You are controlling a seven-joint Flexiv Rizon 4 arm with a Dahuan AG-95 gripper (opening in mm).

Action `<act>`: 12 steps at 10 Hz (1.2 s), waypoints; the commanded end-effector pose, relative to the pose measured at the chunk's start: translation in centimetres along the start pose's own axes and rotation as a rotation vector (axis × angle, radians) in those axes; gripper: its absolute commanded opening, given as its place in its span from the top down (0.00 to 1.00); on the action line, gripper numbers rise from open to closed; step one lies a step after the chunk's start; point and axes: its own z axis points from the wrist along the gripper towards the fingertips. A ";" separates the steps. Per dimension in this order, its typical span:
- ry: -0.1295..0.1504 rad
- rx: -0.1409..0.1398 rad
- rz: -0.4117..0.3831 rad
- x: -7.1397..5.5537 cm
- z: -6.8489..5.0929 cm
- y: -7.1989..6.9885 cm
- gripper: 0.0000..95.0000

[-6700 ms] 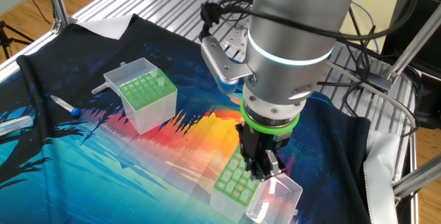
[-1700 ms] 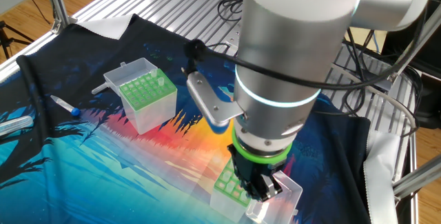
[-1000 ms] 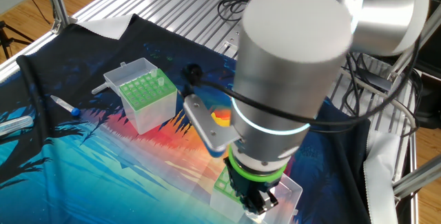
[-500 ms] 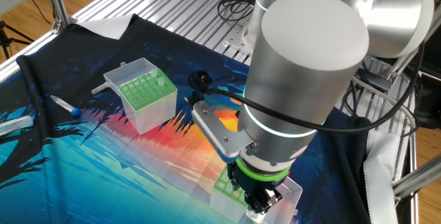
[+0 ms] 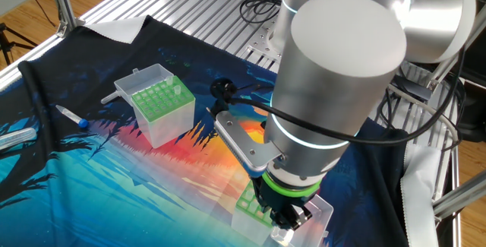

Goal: Transfer all large pipette tips from one holder to another

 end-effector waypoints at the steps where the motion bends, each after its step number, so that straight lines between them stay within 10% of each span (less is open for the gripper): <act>1: -0.003 0.002 0.000 0.1 0.1 -0.1 0.80; 8: -0.013 0.004 -0.016 0.2 0.2 -0.1 0.80; 9: -0.017 0.004 -0.021 0.2 0.2 -0.1 1.00; 12: -0.030 0.005 -0.027 0.2 0.2 -0.1 1.00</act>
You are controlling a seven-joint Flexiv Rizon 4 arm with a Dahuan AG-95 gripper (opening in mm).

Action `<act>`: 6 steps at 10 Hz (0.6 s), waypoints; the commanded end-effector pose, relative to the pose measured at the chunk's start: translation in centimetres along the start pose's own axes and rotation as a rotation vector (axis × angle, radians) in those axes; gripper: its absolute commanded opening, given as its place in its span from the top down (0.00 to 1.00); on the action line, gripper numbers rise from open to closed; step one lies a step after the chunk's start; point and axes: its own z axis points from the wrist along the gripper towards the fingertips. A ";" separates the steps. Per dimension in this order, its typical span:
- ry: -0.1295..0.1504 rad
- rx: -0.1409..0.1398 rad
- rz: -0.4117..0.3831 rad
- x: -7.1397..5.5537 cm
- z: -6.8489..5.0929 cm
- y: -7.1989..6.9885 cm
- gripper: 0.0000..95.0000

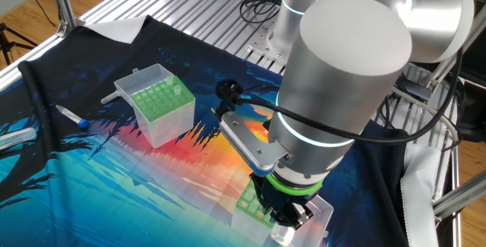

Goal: Transfer all large pipette tips from one holder to another

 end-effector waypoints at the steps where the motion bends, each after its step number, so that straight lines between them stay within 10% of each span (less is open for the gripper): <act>1: -0.001 0.000 -0.001 0.0 0.0 0.0 1.00; 6: 0.001 -0.017 0.015 -0.2 -0.7 -0.1 1.00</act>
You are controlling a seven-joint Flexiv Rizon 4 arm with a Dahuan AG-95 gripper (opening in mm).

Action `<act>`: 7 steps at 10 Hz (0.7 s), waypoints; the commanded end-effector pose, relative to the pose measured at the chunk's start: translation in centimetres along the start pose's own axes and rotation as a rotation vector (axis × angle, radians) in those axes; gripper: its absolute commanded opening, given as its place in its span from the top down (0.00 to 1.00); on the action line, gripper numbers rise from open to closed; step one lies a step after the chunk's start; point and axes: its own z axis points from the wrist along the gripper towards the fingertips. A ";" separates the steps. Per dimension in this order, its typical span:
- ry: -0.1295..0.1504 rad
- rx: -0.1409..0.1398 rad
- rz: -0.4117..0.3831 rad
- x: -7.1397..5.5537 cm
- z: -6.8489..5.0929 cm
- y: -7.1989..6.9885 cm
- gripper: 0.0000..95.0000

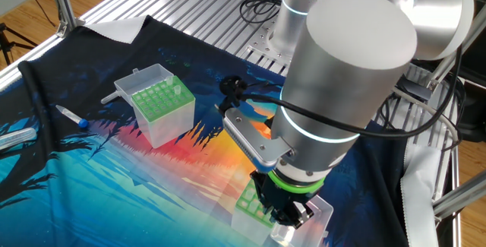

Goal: Transfer all large pipette tips from one holder to another

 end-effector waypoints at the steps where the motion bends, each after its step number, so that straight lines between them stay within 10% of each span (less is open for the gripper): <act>1: 0.003 -0.001 0.000 -0.1 -0.5 -0.1 1.00; 7: 0.014 -0.021 0.014 -0.8 -5.4 0.4 1.00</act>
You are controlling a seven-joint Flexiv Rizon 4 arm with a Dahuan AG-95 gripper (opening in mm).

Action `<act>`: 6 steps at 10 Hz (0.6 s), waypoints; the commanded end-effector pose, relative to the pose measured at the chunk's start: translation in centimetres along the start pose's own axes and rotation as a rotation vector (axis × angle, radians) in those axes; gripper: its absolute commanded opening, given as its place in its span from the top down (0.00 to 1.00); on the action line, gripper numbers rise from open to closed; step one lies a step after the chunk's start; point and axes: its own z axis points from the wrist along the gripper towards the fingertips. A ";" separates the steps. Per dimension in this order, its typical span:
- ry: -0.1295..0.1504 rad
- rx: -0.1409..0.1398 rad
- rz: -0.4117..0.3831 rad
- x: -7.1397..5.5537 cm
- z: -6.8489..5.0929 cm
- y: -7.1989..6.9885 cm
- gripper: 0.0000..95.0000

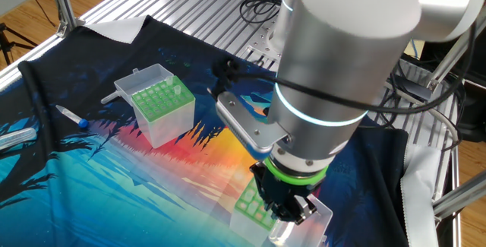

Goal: Transfer all large pipette tips from one holder to another

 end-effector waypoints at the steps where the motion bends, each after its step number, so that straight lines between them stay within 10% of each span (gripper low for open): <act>1: -0.002 -0.001 -0.003 -0.3 -1.1 -0.1 1.00; 6: 0.003 -0.008 -0.004 -2.0 -2.8 -1.0 1.00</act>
